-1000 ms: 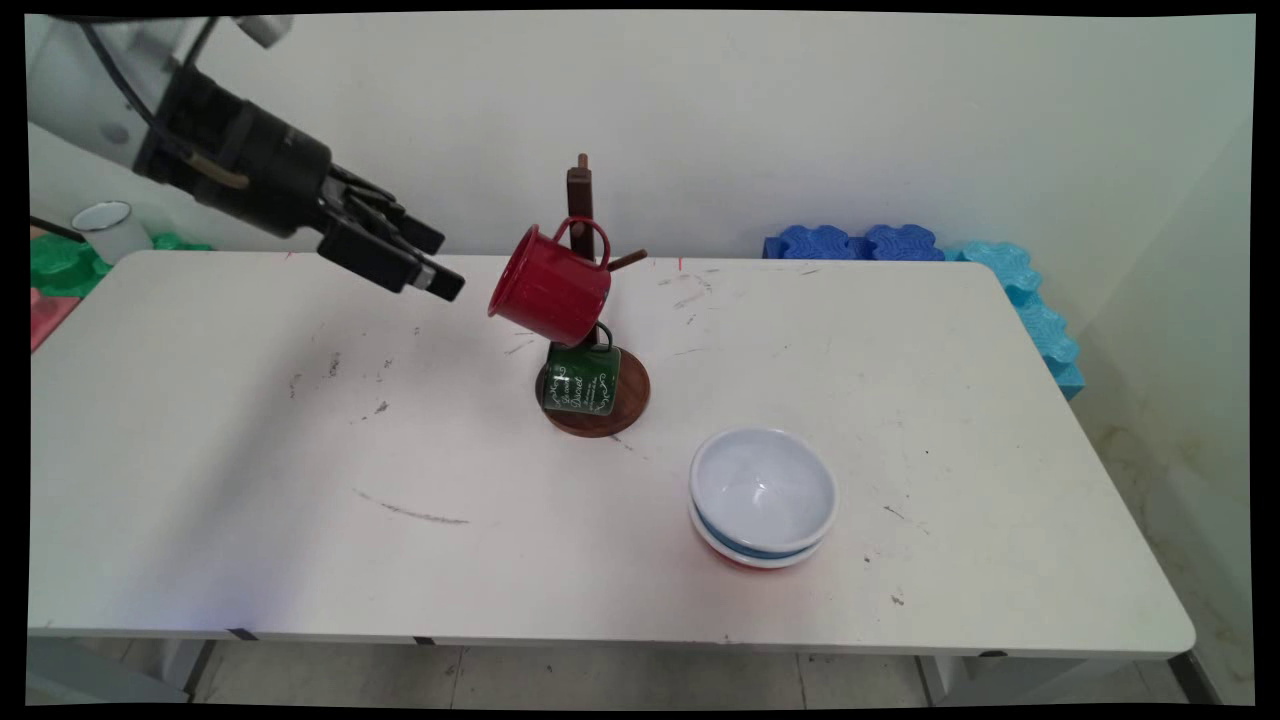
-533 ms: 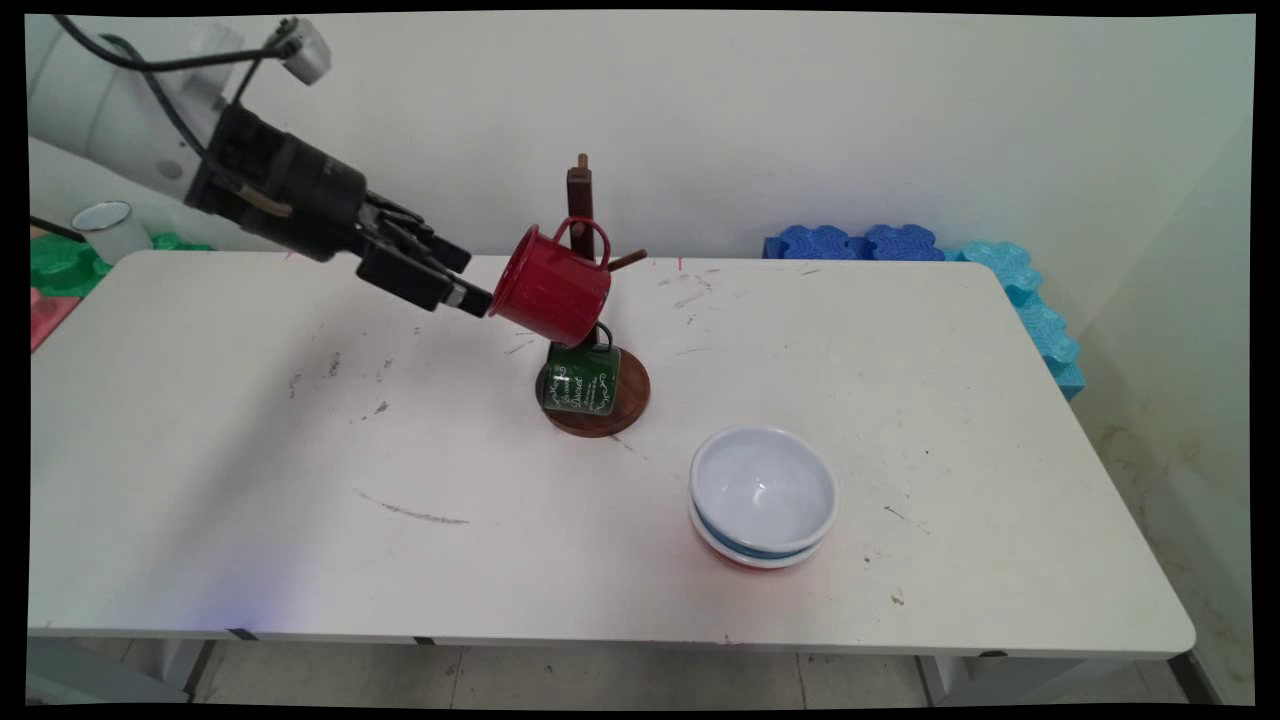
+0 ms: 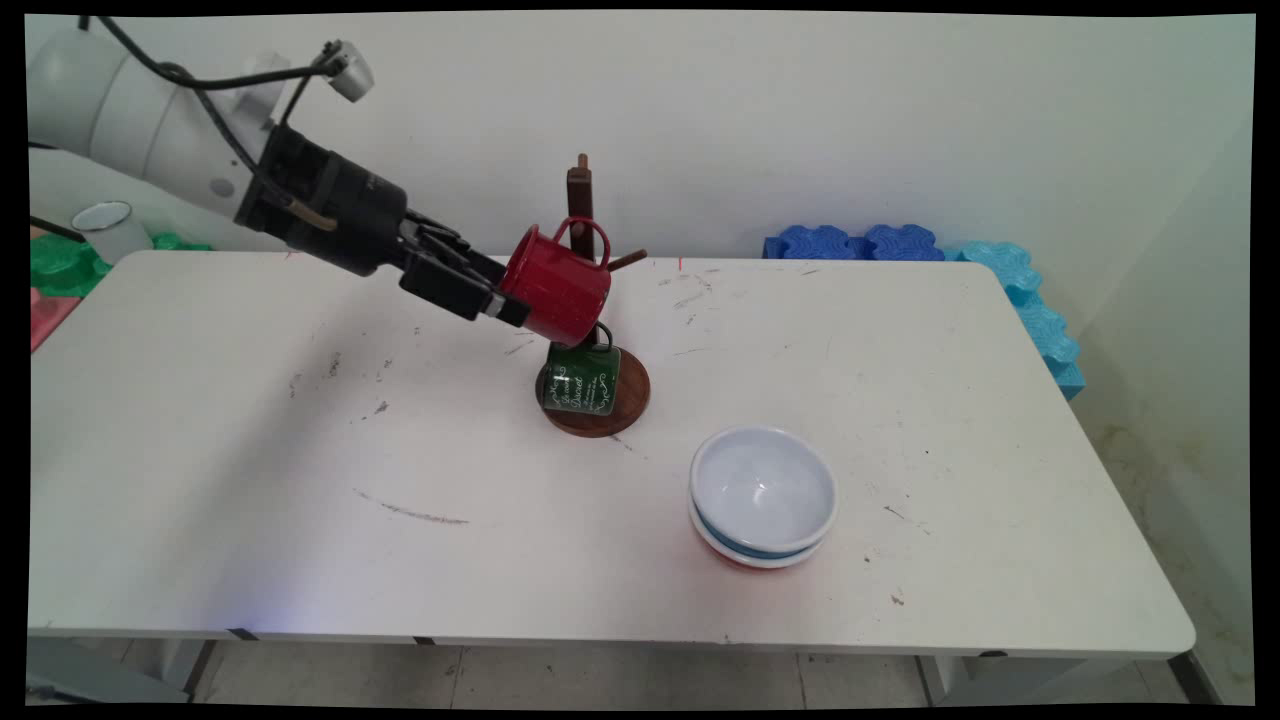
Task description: Pick up the red mug from the rack
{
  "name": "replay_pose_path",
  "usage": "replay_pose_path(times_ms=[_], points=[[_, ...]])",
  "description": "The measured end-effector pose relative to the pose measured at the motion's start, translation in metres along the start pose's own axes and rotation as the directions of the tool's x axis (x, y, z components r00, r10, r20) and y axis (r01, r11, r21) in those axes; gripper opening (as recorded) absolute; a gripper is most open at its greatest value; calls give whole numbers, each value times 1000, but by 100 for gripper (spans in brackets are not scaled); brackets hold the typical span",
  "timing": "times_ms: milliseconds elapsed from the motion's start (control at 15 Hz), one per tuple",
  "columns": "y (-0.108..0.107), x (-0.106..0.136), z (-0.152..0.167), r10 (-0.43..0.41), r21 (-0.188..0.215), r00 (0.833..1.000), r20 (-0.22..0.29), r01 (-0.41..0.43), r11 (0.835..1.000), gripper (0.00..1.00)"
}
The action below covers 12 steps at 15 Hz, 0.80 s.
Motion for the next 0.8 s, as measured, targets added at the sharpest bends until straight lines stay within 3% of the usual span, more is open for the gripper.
replay_pose_path(times_ms=[800], points=[[-1,9,27,-13,-22,1000,-23,13,1000,100]])
